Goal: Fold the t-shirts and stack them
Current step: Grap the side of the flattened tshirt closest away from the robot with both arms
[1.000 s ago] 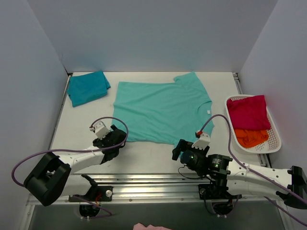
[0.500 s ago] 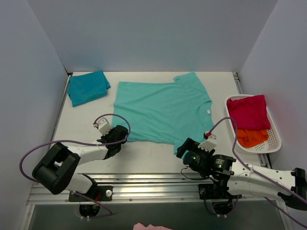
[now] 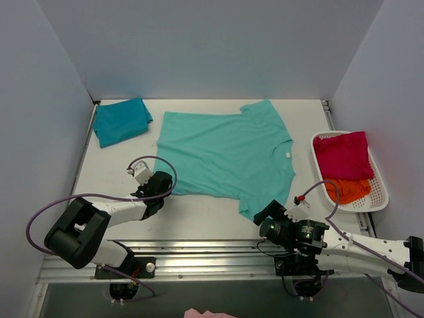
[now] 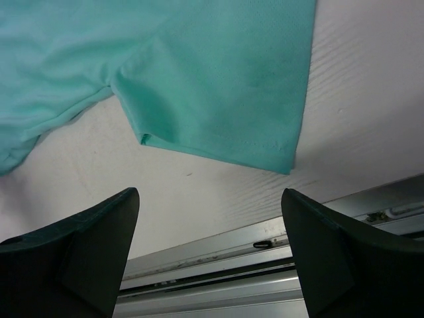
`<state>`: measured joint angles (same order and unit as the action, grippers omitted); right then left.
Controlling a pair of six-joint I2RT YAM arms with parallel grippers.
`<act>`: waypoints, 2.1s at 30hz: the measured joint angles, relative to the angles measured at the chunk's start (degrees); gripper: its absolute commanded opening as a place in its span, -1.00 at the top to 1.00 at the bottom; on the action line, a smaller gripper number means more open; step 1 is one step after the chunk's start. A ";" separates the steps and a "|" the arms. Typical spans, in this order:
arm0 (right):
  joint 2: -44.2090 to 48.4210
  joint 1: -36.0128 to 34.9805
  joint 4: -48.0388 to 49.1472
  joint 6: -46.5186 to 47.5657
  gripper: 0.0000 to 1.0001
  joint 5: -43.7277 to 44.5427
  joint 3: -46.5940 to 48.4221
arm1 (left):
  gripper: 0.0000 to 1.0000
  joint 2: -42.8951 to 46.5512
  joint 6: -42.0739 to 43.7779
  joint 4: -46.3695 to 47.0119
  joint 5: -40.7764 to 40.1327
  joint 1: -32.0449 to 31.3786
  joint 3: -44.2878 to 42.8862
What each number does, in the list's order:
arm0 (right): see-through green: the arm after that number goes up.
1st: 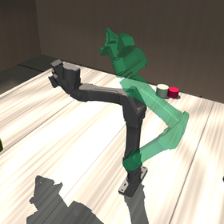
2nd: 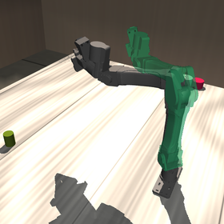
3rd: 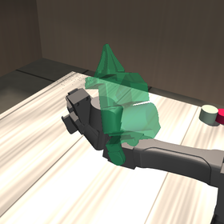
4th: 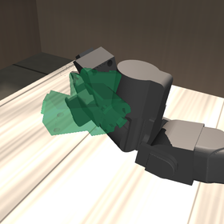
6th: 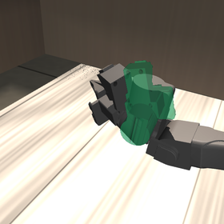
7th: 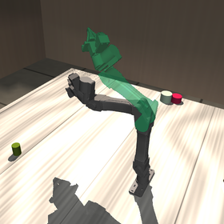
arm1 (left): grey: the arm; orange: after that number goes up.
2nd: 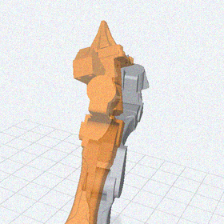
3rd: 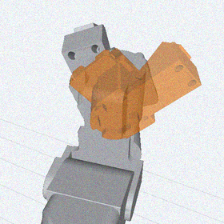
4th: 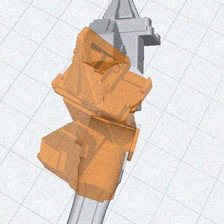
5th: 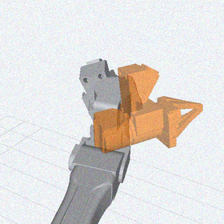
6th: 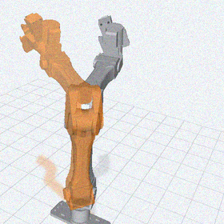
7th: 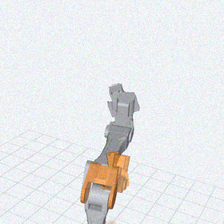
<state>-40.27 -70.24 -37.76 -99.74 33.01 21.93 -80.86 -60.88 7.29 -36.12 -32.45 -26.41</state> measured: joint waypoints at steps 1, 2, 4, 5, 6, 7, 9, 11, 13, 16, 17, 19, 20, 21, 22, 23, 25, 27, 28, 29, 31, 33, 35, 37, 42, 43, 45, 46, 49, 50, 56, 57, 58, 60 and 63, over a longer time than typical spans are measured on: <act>1.01 0.00 -0.31 -1.29 -0.72 0.07 0.07 | 0.91 0.00 0.39 0.63 0.50 0.33 0.20; 0.92 0.00 -0.70 -2.23 -0.74 0.20 0.22 | 0.91 0.00 0.74 1.44 1.03 0.72 0.48; -1.66 0.02 -1.92 -3.87 -0.76 0.42 1.14 | 0.92 0.02 1.36 2.78 1.86 1.22 0.94; -3.65 0.02 -2.56 -4.52 -0.76 0.55 1.90 | 0.92 0.04 1.60 3.41 2.21 1.49 1.20; -5.84 0.02 -3.06 -5.16 -0.76 0.70 2.80 | 0.91 0.07 1.75 4.00 2.56 1.73 1.44; -7.48 0.02 -3.39 -5.62 -0.77 0.81 3.63 | 0.92 0.07 1.86 4.48 2.95 1.90 1.57; -10.95 0.02 -3.43 -6.19 -0.77 1.01 5.03 | 0.92 0.07 2.08 5.27 3.82 2.34 1.75; -12.41 0.02 -3.06 -6.54 -0.77 1.27 5.53 | 0.93 -0.04 2.14 6.10 4.59 2.67 1.99; -13.33 0.20 -2.27 -6.45 -0.77 1.29 5.53 | 0.94 -0.50 2.21 7.21 5.22 2.93 2.08; -14.93 2.05 0.15 -5.01 -0.77 0.98 5.51 | 0.95 -1.55 2.19 9.38 6.01 3.10 2.08; -15.43 3.15 1.25 -4.17 -0.77 0.70 5.49 | 0.95 -1.77 2.21 9.86 6.25 3.19 2.08; -15.93 6.21 4.04 -2.05 -0.77 -0.42 5.07 | 0.95 -1.88 2.23 10.23 6.51 3.23 2.08; -15.87 7.74 5.29 -0.70 -0.77 -1.07 4.66 | 0.95 -1.88 2.27 10.29 6.60 3.28 2.12; -15.56 9.62 6.71 0.74 -0.77 -1.90 4.02 | 0.95 -1.86 2.32 10.36 6.62 3.28 2.19; -15.17 11.17 7.78 1.99 -0.77 -2.73 3.50 | 0.95 -1.79 2.40 10.36 6.62 3.30 2.19; -14.60 12.57 8.66 3.17 -0.77 -3.48 2.99 | 0.95 -1.68 2.56 10.32 6.64 3.32 2.21; -13.60 15.96 10.01 5.79 -0.77 -5.16 2.34 | 0.95 -1.36 2.73 10.27 6.67 3.32 2.49; -13.33 20.15 10.99 9.38 -0.78 -7.10 2.27 | 0.95 -0.87 2.93 9.86 6.67 3.32 2.67; -13.53 22.99 11.54 11.56 -0.79 -8.50 2.29 | 0.95 -0.74 2.99 9.81 6.67 3.32 2.80; -13.92 25.94 11.80 13.86 -0.78 -9.92 2.43 | 0.95 -0.59 3.06 9.73 6.64 3.32 2.86; -15.21 30.82 11.80 17.94 -0.78 -11.98 2.82 | 0.95 -0.46 3.10 9.57 6.67 3.32 2.91; -16.87 33.03 11.26 21.29 -0.77 -13.84 3.63 | 0.95 -0.33 3.15 9.46 6.67 3.34 2.97; -18.43 33.48 10.58 23.78 -0.77 -15.47 4.74 | 0.95 -0.24 3.15 9.44 6.67 3.41 3.06; -19.39 33.51 10.32 25.59 -0.76 -17.09 5.62 | 0.95 -0.15 3.15 9.42 6.67 3.48 3.10; -19.43 33.51 10.12 27.28 -0.66 -20.61 5.77 | 0.95 -0.15 3.28 9.42 6.69 3.63 3.13; -19.34 33.51 10.14 27.34 -0.63 -21.14 5.75 | 0.95 -0.15 3.32 9.42 6.69 3.65 3.13; -19.08 33.51 10.34 27.39 -0.54 -22.03 5.40 | 0.95 -0.15 3.39 9.44 6.78 3.69 3.13; -18.97 33.51 10.54 27.36 -0.50 -22.40 5.03 | 0.95 -0.20 3.45 9.49 6.82 3.69 3.13; -18.88 33.51 10.84 27.19 -0.40 -23.50 3.72 | 0.95 -0.61 3.54 10.14 6.84 3.69 3.13; -18.73 33.51 10.88 27.15 -0.30 -23.54 3.69 | 0.95 -0.74 3.56 10.38 6.86 3.69 3.10; -18.49 33.46 10.99 26.73 0.17 -23.91 3.26 | 0.95 -1.20 3.56 11.28 6.97 3.72 3.10; -18.49 33.44 10.97 26.77 0.22 -23.91 3.23 | 0.95 -1.22 3.56 11.37 7.02 3.74 3.10; -18.49 33.44 10.95 26.69 0.28 -23.93 3.23 | 0.95 -1.25 3.58 11.39 7.04 3.74 3.10; -18.49 33.44 10.91 26.71 0.45 -23.91 3.23 | 0.95 -1.27 3.58 11.41 7.06 3.76 3.10; -18.49 33.44 10.75 26.64 0.66 -23.89 3.23 | 0.95 -1.33 3.58 11.54 7.06 3.76 3.10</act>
<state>-58.76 -36.80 -27.00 -73.10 9.13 25.17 -82.19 -57.30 18.83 -29.06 -28.69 -23.31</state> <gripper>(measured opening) 0.240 0.068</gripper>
